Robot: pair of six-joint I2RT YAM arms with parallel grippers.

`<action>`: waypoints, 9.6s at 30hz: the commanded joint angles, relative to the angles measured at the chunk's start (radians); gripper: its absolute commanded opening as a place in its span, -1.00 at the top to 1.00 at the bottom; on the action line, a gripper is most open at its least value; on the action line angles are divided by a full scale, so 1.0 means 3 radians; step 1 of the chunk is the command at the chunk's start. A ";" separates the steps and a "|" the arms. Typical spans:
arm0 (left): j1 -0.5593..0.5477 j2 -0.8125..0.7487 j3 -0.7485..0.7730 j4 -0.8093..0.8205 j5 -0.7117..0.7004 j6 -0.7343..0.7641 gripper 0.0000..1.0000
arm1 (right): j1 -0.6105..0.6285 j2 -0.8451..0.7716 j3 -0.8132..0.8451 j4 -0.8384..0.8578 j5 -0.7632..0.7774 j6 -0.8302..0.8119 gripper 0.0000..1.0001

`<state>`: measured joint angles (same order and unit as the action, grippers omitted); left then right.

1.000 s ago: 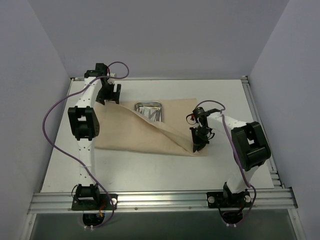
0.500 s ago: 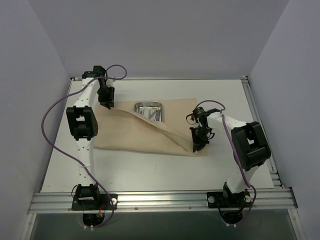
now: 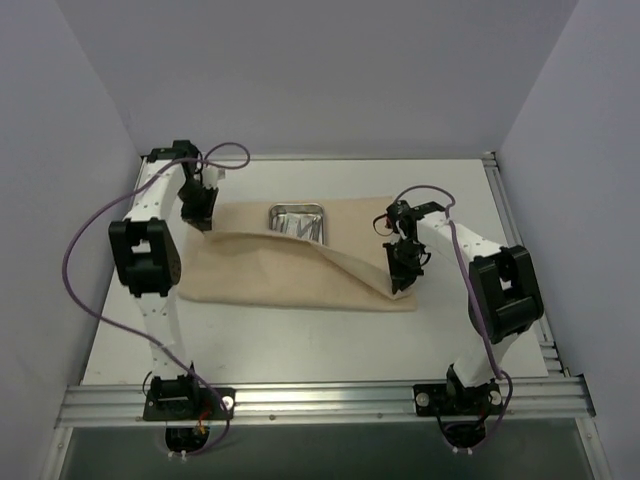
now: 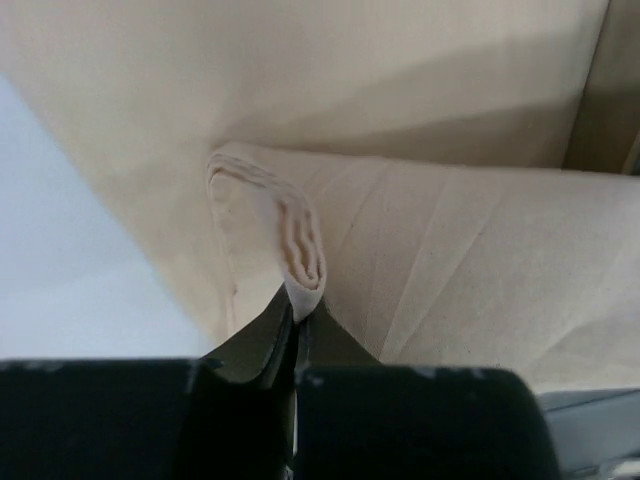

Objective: Open and lay out the surgical kit
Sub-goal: Open the surgical kit at the center of the board, then smooth out the surgical kit at the center of the board, then move the container from the surgical kit.

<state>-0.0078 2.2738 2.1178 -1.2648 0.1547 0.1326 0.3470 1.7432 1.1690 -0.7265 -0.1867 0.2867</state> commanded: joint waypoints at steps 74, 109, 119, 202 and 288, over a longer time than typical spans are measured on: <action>0.0338 0.0651 0.1232 -0.0118 -0.0480 0.0009 -0.88 | -0.0666 0.2202 0.2679 0.1272 0.0131 -0.0127 -0.24; 0.0072 0.1379 0.1894 0.1168 -0.0439 -0.0217 0.95 | -0.1274 0.2856 0.3737 0.1926 0.0024 0.0977 1.00; -0.0076 0.1364 0.1858 0.1163 -0.0587 -0.0350 0.10 | -0.1325 0.2831 0.3819 0.1931 0.0203 0.0952 0.52; -0.0746 -0.2364 -0.2745 0.1389 -0.0369 0.0351 -0.46 | -0.0241 -0.0376 0.0698 0.0954 0.0171 0.0624 0.39; -0.0434 -0.0907 -0.1337 0.1235 -0.0782 -0.0012 -0.47 | -0.0471 0.1293 0.3038 0.0923 0.0560 -0.0779 0.02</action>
<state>-0.1463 2.0132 1.6978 -0.9009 -0.0746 0.1230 0.2398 2.2936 2.0937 -0.5026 -0.1829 -0.1734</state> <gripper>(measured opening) 0.739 0.484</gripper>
